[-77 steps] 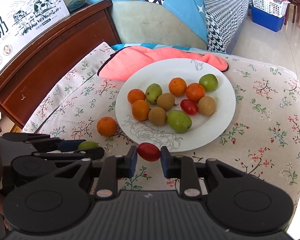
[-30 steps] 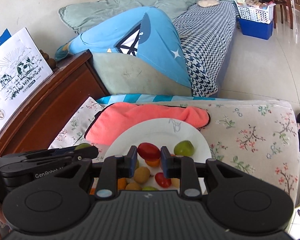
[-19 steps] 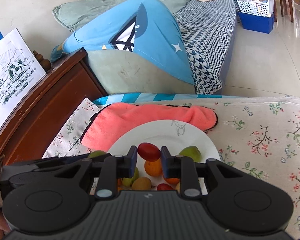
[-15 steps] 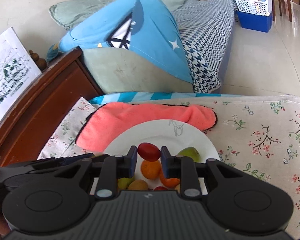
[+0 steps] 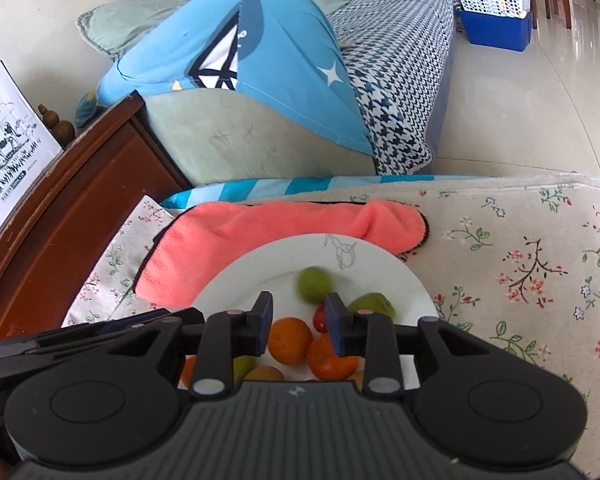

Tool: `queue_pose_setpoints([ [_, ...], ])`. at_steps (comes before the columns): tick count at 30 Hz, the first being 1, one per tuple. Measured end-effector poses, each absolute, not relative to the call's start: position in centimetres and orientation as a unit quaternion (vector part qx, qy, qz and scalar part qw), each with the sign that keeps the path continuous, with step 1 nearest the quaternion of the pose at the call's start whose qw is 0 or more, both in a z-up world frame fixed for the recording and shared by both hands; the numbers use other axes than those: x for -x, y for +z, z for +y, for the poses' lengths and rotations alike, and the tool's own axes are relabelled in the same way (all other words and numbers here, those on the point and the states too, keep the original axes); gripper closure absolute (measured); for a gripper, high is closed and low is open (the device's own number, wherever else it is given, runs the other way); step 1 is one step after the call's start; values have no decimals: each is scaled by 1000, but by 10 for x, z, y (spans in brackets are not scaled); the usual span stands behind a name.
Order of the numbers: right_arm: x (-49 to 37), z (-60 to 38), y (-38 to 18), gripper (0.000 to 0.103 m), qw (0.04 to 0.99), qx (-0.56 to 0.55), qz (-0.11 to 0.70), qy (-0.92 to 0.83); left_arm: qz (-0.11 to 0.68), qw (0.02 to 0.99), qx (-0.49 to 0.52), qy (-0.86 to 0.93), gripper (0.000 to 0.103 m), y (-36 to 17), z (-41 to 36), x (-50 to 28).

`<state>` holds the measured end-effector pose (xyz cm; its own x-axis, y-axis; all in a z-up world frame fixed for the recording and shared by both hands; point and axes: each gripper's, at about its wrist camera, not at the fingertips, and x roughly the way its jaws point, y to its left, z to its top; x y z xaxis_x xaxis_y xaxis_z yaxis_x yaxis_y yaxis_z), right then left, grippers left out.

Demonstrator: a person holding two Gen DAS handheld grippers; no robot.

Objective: Organize fruits
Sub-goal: 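Open the right gripper over the plate while the left gripper releases its plum there, then move the left gripper to the last loose orange and close on it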

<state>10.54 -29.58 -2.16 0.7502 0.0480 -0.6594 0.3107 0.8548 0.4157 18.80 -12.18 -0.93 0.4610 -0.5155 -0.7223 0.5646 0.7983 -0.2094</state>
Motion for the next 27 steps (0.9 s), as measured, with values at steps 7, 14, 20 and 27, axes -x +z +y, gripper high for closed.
queue_pose_setpoints([
  [7,-103,-281,-11,70,907,-235,345,-57,395,872,-48,-286,38,6,-110,-186],
  [14,-98,-257,-9,69,912,-200,357,-31,402,873,-57,-269,35,11,-92,-185],
  [20,-93,-241,-10,69,911,-188,368,-7,412,866,-72,-274,35,4,-79,-175],
  [27,-85,-234,-12,69,908,-177,380,-9,417,853,-96,-299,35,-6,-67,-161],
])
